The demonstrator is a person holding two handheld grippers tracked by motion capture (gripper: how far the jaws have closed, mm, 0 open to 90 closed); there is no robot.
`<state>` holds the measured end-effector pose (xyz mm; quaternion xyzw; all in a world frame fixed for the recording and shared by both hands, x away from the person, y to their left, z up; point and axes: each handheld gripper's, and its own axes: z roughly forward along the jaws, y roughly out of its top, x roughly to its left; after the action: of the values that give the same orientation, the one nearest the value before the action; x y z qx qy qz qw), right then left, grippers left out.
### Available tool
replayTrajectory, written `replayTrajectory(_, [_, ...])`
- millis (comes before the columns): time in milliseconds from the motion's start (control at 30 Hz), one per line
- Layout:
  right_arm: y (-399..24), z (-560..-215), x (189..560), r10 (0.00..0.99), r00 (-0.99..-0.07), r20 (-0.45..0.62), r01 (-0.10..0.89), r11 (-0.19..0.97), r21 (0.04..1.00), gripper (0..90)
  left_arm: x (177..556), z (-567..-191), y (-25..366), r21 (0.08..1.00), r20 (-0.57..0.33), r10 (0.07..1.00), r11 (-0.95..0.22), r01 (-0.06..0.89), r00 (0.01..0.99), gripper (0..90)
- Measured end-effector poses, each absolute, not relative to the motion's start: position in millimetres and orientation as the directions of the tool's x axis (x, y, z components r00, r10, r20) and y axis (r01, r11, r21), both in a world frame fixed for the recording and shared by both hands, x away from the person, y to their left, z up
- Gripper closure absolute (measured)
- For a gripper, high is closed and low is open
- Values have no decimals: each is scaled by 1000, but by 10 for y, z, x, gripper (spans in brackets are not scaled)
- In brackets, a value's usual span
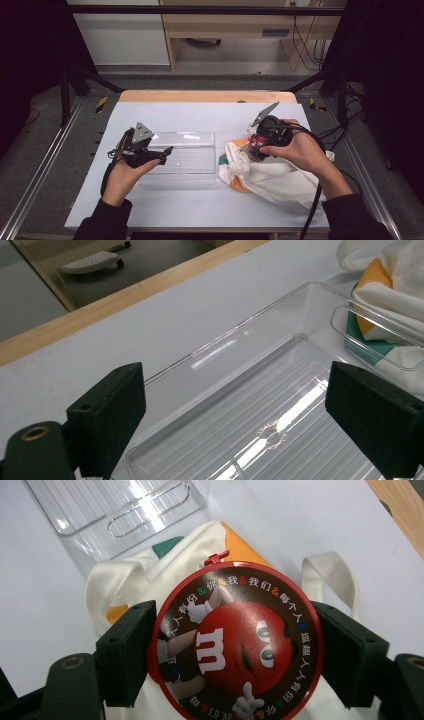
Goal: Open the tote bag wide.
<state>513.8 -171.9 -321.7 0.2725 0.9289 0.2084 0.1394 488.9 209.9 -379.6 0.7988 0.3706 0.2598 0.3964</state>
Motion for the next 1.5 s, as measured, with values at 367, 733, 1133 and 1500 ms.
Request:
replayTrajectory(367, [-1478,-3135,5203,528,-836,-152,406,780,476,243,4914,-3795,2232,829,103,816,-387,404,569,91])
replayTrajectory(733, [-1158,-3134,5270,480,-863,-157,361,804,472,243,4913,-3762,2350,838,85,826,-362,409,556,90])
replayTrajectory(1133, [-987,-3111,5342,419,-897,-141,303,815,494,243,4943,-3763,2391,837,79,826,-359,414,558,88])
replayTrajectory(1500, [-950,-3114,5347,382,-910,-159,254,819,515,243,4933,-3797,2445,828,84,837,-360,429,540,88])
